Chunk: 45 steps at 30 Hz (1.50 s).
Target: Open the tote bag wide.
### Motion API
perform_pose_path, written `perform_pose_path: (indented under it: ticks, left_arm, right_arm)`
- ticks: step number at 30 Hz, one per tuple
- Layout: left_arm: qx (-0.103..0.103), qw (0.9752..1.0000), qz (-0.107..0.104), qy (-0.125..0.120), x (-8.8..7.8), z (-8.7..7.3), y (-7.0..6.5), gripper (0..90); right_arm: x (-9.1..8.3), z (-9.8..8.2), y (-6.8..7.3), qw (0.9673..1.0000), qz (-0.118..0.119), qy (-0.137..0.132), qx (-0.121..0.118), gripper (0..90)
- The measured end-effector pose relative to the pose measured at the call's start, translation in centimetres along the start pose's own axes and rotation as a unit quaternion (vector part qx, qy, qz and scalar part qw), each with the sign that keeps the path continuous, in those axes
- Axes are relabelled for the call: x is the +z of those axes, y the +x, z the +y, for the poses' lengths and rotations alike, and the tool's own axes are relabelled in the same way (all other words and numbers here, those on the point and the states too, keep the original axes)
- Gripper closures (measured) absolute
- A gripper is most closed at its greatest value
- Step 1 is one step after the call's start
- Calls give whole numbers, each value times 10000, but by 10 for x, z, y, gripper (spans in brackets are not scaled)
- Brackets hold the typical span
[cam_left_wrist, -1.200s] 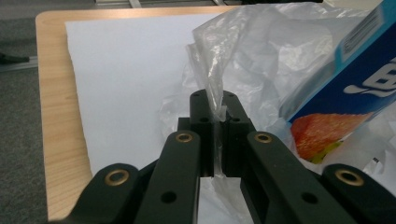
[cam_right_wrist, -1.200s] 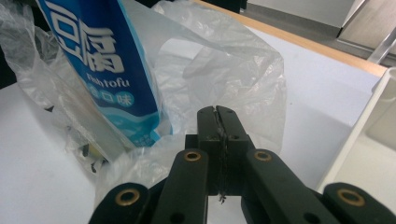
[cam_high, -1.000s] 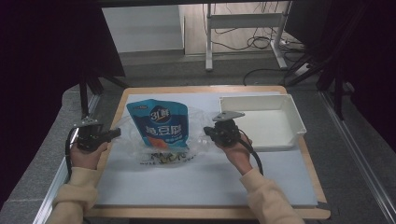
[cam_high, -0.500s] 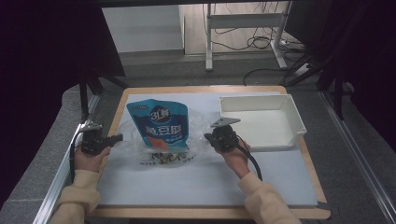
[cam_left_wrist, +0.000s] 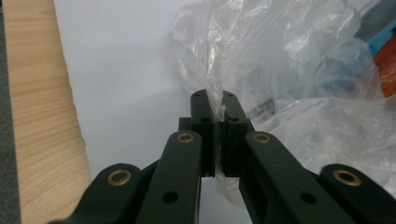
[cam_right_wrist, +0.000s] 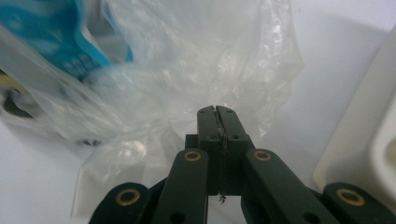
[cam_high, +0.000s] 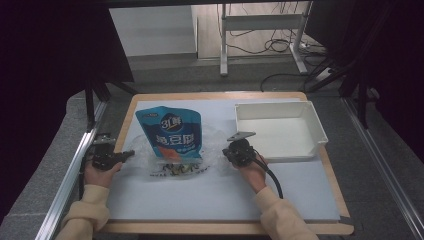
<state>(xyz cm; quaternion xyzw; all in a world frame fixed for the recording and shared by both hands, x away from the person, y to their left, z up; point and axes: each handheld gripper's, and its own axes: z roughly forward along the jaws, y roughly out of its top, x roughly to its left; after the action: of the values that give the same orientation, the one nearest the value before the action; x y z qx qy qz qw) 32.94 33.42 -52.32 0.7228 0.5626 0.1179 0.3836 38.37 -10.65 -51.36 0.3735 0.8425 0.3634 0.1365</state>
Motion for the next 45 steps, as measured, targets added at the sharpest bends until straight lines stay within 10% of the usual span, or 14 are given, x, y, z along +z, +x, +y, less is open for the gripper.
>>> perform_pose_path:
  ticks: [22,45]
  left_arm:
    - [78,9991,-33,404,11,-24,-4,873]
    - [120,9995,-38,287,11,-25,-8,859]
  right_arm:
    - [-6,-26,-8,9995,184,190,166,885]
    - [-8,-27,-8,9995,199,150,175,880]
